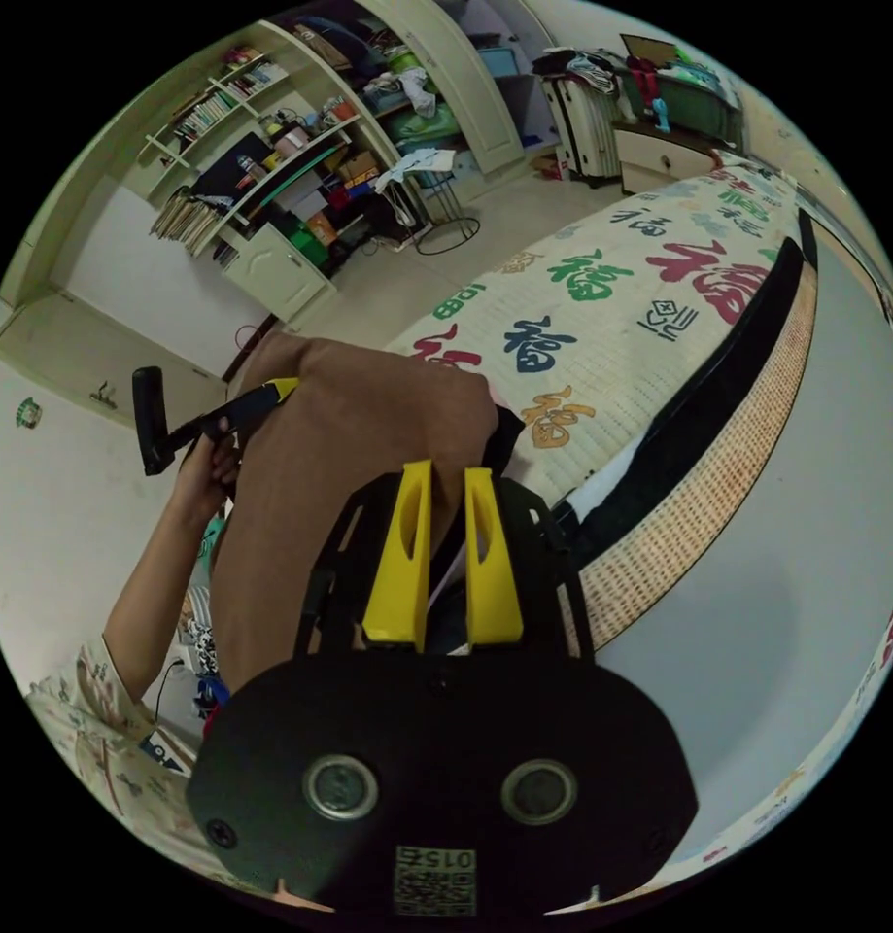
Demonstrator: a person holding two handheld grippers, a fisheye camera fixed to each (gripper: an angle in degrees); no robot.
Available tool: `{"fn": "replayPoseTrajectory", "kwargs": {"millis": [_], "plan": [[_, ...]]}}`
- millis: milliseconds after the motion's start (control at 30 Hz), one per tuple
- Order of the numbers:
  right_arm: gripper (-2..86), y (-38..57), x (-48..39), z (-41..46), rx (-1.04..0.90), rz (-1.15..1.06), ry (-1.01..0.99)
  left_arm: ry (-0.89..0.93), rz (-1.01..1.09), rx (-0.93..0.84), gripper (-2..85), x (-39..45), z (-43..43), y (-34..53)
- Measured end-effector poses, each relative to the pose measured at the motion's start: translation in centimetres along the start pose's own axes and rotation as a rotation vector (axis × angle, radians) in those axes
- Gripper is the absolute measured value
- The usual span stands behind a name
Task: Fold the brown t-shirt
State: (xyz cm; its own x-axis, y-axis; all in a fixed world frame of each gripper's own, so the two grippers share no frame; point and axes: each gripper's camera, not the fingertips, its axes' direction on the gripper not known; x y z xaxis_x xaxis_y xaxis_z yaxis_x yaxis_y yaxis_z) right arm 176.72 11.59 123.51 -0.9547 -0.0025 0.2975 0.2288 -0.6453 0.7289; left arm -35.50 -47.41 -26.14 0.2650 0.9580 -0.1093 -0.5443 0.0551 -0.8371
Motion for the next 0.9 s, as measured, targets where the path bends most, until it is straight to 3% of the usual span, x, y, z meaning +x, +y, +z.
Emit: {"fn": "replayPoseTrajectory", "kwargs": {"millis": [267,367,433,600,733,900], "plan": [[6.0,9.3,-8.6,-4.6,0.022,-0.031,0.031,-0.020,0.014,-0.005,7.1,3.7,-4.5,2.6],[5.9,13.1,-11.4,-8.6,0.064,-0.008,-0.058,-0.027,0.035,0.024,6.2,5.4,-8.1,4.0],[5.8,15.7,-14.3,-12.7,0.130,-0.052,-0.144,0.016,0.034,0.132,5.9,6.9,-13.7,6.5],[5.8,21.3,-29.2,-25.9,0.220,-0.403,-0.280,0.048,0.031,0.464,5.5,10.1,-30.1,16.1],[5.8,24.3,-40.6,-31.5,0.266,-0.609,-0.395,-0.028,0.022,0.703,5.3,12.4,-44.4,26.2],[5.8,28.7,-55.4,-35.0,0.244,-0.809,-0.588,-0.067,-0.067,0.873,5.2,14.0,-56.7,37.1]]}}
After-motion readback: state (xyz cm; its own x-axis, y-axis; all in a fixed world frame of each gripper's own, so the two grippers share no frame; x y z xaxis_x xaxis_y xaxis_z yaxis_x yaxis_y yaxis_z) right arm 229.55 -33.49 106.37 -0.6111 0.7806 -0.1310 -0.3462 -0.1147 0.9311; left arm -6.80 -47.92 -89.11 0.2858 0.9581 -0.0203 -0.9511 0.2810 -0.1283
